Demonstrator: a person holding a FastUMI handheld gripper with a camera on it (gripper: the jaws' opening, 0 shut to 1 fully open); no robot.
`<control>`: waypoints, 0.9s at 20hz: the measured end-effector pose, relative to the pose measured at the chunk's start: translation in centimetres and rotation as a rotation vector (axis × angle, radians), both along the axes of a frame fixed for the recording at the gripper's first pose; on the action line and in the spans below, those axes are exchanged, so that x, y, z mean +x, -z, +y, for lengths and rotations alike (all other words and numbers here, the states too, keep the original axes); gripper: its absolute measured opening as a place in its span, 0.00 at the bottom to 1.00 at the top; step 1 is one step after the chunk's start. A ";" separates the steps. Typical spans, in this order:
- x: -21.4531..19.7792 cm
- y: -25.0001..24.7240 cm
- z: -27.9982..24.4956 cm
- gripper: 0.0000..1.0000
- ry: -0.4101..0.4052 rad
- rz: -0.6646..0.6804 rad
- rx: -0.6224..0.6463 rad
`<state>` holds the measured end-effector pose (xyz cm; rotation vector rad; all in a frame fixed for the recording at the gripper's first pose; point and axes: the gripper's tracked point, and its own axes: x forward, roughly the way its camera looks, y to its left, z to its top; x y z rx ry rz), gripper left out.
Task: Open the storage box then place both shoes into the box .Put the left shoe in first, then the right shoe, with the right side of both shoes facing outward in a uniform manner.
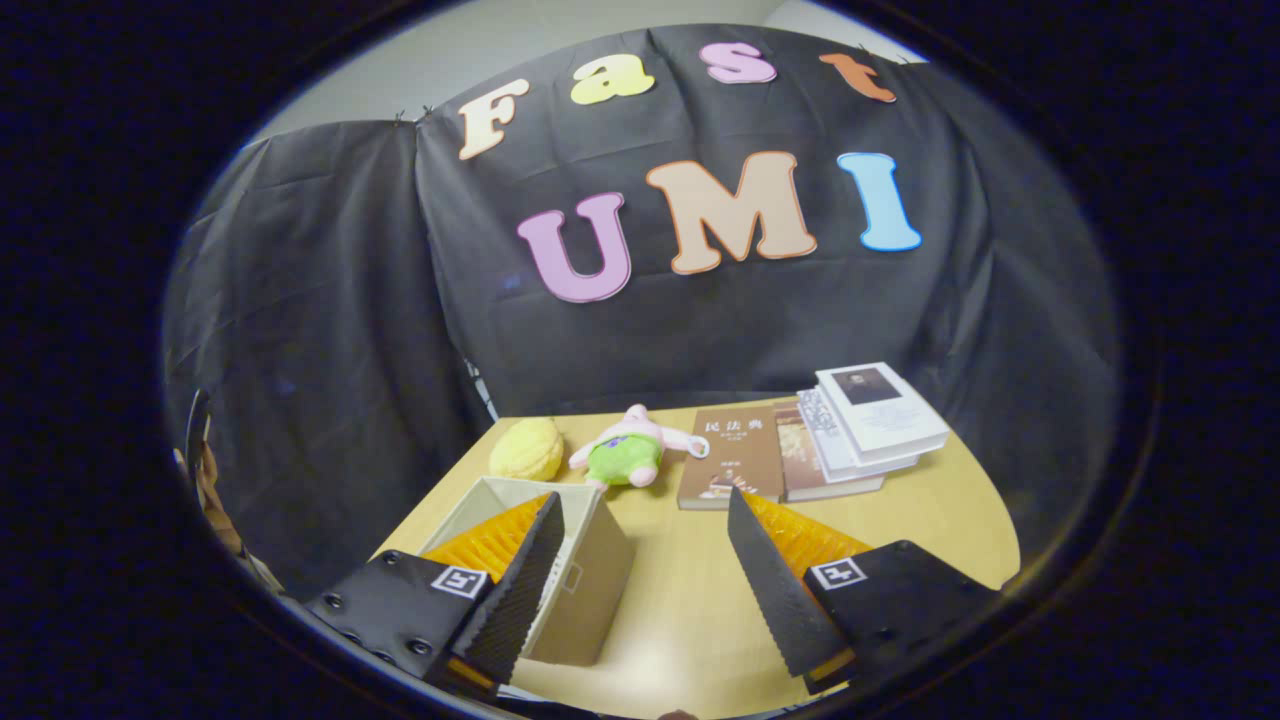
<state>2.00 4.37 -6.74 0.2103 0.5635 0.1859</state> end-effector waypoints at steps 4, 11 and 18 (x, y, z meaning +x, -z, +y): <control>0.2 -3.6 -4.6 1.00 0.060 -0.147 -0.055; -0.4 -7.1 -9.7 1.00 0.129 -0.311 -0.109; 0.2 -7.5 -12.2 1.00 0.159 -0.379 -0.161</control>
